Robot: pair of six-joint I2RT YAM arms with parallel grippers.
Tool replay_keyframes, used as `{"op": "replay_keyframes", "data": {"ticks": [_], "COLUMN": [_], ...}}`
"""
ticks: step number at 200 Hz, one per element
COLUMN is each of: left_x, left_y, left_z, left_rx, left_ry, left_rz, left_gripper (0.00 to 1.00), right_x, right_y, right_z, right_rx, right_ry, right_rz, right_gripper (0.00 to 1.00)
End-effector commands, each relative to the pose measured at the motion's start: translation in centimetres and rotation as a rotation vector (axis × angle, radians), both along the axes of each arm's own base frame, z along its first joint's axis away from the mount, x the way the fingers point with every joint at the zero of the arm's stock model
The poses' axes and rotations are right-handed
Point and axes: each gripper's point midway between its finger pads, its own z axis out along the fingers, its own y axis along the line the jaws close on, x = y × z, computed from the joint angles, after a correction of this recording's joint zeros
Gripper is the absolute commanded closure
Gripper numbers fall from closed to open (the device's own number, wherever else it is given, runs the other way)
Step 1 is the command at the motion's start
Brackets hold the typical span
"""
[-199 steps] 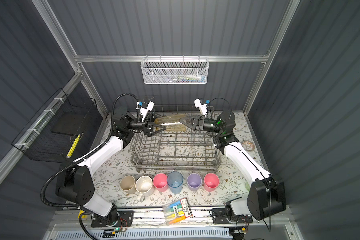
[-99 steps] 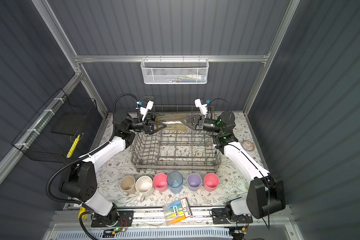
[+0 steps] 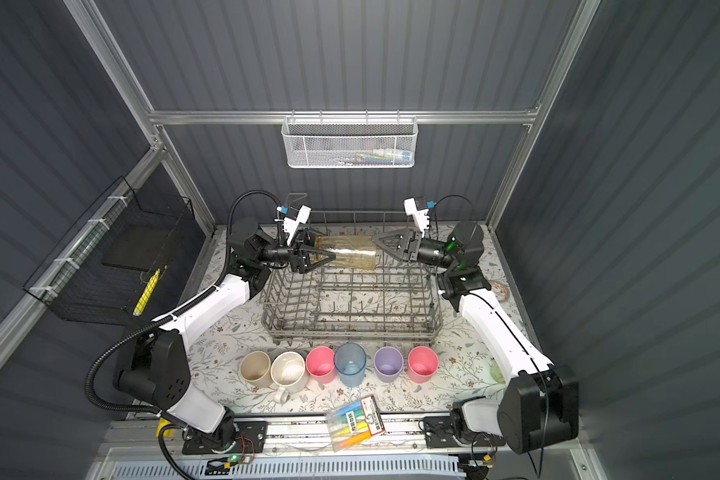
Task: Load the cups into the dish rack
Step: 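Grasp the amber glass with the left gripper while the right gripper releases it, then turn the amber glass upside down over the rack while the right arm withdraws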
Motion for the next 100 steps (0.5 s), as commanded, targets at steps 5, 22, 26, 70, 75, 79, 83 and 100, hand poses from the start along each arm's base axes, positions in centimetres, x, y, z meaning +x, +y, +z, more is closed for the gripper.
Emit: {"op": "replay_keyframes", "data": {"ticks": [5, 22, 26, 70, 75, 79, 83, 100], "left_x": [-0.1, 0.7, 0.9, 5.3, 5.7, 6.0, 6.3, 7.9], "left_y": [0.2, 0.1, 0.1, 0.9, 1.0, 1.1, 1.2, 1.8], "left_z": [1.6, 0.9, 0.8, -0.5, -0.8, -1.2, -1.4, -2.8], "left_rx": [0.007, 0.058, 0.073, 0.271, 0.297, 0.321, 0.339, 0.433], "left_ry": [-0.048, -0.038, -0.033, 0.018, 0.023, 0.029, 0.032, 0.055], "left_rz": [0.043, 0.096, 0.110, 0.337, 0.354, 0.367, 0.382, 0.455], "left_gripper": [1.00, 1.00, 1.00, 1.00, 1.00, 1.00, 1.00, 1.00], "right_x": [0.3, 0.6, 0.7, 0.7, 0.7, 0.6, 0.5, 0.2], "right_y": [-1.9, -3.8, -4.3, -10.2, -10.9, -11.5, -12.1, -14.0], "right_z": [-0.1, -0.3, -0.4, -2.9, -3.2, -3.6, -3.8, -4.5], "right_rx": [-0.008, -0.036, -0.051, -0.415, -0.449, -0.476, -0.501, -0.573], "right_ry": [-0.021, -0.028, -0.034, -0.051, -0.049, -0.039, -0.032, -0.028], "right_rz": [-0.062, -0.145, -0.174, -0.581, -0.624, -0.653, -0.684, -0.783], "right_gripper": [0.43, 0.41, 0.41, 0.36, 0.36, 0.36, 0.35, 0.34]}}
